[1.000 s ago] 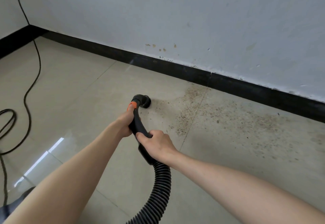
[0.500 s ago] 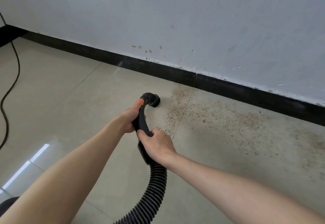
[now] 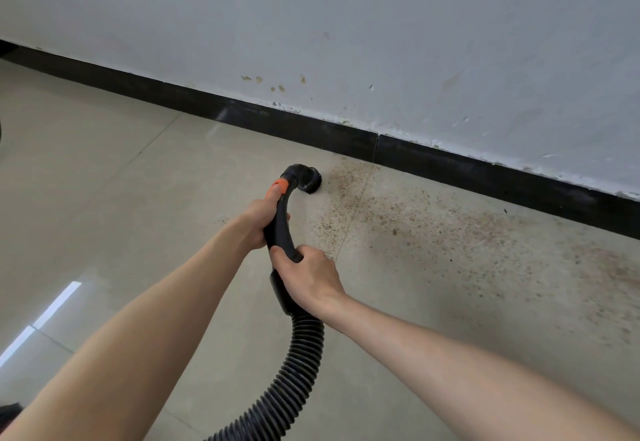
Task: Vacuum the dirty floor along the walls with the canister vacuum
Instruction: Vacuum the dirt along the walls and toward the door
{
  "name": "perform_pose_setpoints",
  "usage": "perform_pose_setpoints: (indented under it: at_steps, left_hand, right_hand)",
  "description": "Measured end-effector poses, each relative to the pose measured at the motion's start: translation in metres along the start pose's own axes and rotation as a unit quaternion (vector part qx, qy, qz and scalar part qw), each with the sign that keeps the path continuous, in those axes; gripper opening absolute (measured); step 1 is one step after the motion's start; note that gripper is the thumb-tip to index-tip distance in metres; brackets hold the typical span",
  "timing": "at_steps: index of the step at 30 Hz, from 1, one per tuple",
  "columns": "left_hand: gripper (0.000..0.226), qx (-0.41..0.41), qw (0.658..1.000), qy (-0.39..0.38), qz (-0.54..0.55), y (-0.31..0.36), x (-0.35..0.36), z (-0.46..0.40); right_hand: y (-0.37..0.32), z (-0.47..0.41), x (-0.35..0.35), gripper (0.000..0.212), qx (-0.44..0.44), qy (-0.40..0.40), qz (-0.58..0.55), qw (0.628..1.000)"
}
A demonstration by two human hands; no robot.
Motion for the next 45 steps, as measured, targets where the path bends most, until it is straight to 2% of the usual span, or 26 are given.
perform_pose_setpoints:
  at_steps: [5, 9, 17, 20, 24, 31, 41, 45]
  left_hand:
    - [0.059, 0.014, 0.999, 0.025, 0.023, 0.005, -0.028, -0.005]
    - [0.054, 0.019, 0.996, 0.074, 0.055, 0.003, -0.067, -0.002]
    - [0.045, -0.024, 0.982, 0.159, 0.102, -0.031, -0.146, 0.021]
    - [0.039, -0.032, 0.977, 0.183, 0.104, -0.043, -0.155, 0.032]
    - [0.044, -0.030, 0.970, 0.211, 0.117, -0.052, -0.151, 0.043]
    - [0.042, -0.031, 0.972, 0.207, 0.111, -0.069, -0.139, 0.060]
    - [0.042, -0.051, 0.983, 0.138, 0.107, -0.062, -0.101, 0.075]
    - [0.041, -0.041, 0.983, 0.144, 0.102, -0.059, -0.092, 0.079]
  right_hand:
    - [-0.009, -0.015, 0.020, 0.038, -0.020, -0.032, 0.001, 0.999]
    - [-0.021, -0.024, 0.043, 0.037, -0.042, -0.087, 0.016, 0.995]
    - [-0.034, -0.019, 0.098, 0.038, -0.061, -0.194, 0.038, 0.978]
    - [-0.030, -0.010, 0.108, 0.037, -0.059, -0.210, 0.037, 0.975]
    - [-0.023, 0.002, 0.107, 0.039, -0.049, -0.217, 0.020, 0.975]
    - [-0.009, 0.028, 0.094, 0.040, -0.050, -0.205, 0.043, 0.976]
    - [-0.003, 0.046, 0.068, 0.040, -0.037, -0.155, 0.060, 0.985]
    - [-0.002, 0.049, 0.060, 0.038, -0.040, -0.175, 0.035, 0.983]
Point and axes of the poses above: each hand's wrist, its own z-axis away from the middle knuckle, its own x-axis out of the palm, y = z × x, the point moved 9 cm from there along -z, towards the middle knuckle, and after that the axes turned 2 degrees about x, right-handed, at the moved point
